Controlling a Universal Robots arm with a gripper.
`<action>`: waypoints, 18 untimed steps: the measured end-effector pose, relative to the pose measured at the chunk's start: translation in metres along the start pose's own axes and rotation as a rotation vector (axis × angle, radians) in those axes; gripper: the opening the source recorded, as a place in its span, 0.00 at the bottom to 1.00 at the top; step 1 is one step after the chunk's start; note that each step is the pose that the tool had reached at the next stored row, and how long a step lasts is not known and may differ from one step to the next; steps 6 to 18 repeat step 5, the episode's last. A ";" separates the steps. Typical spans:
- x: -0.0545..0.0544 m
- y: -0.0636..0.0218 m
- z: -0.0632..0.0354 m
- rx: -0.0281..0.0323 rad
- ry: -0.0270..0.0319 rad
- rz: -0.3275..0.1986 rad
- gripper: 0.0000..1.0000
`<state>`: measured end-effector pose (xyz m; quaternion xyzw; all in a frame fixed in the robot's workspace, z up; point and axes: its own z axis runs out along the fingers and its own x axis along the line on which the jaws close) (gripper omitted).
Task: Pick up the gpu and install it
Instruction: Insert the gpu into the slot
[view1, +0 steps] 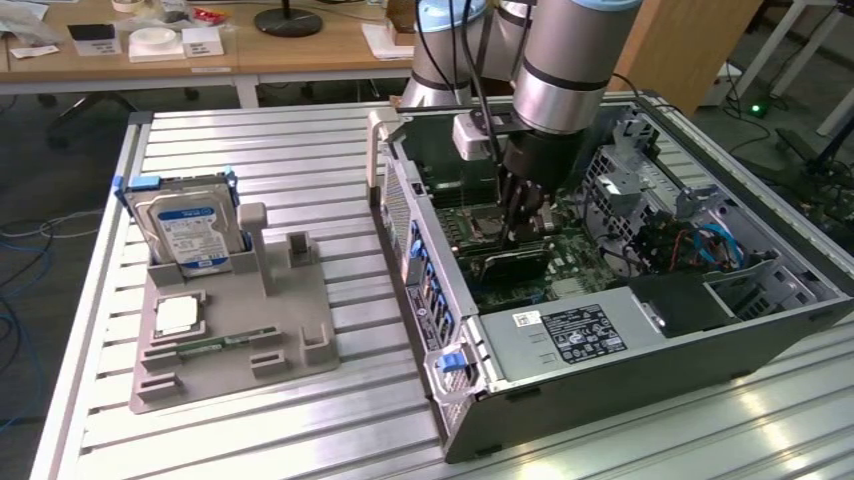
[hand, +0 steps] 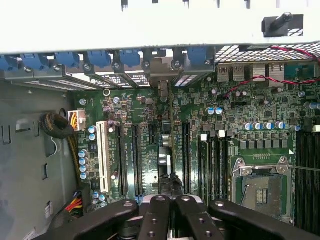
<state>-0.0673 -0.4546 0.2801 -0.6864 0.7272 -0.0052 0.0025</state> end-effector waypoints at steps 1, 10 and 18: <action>0.000 0.0000 0.0000 0.0001 -0.0001 0.000 0.11; 0.000 0.0000 0.0000 0.0000 -0.0002 0.000 0.11; 0.000 0.0000 0.0000 0.0000 -0.0002 0.000 0.11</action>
